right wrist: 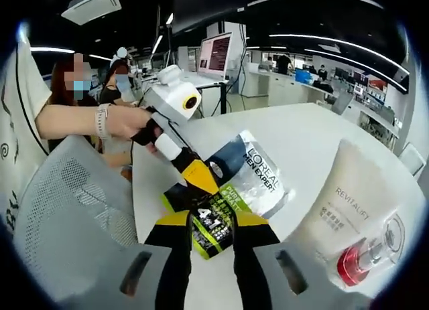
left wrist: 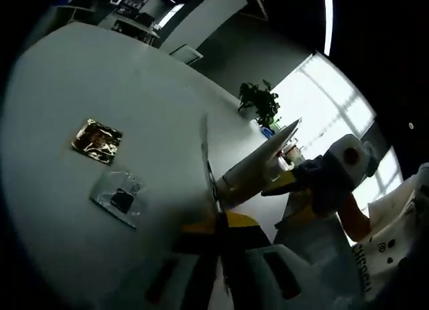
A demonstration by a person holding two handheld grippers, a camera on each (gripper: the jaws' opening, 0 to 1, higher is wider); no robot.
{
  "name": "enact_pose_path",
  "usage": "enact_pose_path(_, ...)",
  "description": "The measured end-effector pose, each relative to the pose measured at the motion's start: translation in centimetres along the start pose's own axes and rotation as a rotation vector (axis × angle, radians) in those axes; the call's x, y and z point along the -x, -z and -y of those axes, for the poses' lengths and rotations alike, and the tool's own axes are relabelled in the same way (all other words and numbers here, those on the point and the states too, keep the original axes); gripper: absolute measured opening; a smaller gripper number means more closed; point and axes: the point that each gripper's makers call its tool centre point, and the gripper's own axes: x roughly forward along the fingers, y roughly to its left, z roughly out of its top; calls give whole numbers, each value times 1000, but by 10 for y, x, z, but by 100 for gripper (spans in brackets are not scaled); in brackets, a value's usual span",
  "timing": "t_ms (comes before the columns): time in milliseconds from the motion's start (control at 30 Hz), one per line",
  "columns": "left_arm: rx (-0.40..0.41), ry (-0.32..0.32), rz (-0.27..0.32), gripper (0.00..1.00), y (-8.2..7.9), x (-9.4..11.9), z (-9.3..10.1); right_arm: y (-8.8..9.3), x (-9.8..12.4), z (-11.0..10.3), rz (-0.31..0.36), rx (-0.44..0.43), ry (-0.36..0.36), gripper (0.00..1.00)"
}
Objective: Arrange the skincare products in the storage area until every visible bottle or jar stands upright without overlapping.
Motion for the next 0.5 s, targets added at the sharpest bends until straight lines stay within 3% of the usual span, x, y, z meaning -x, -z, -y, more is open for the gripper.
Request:
enact_pose_path(333, 4, -33, -45, 0, 17, -8, 1, 11, -6, -5, -14, -24, -13, 23)
enact_pose_path(500, -26, -63, -83, 0, 25, -13, -5, 21, -10, -9, -51, -8, -18, 23)
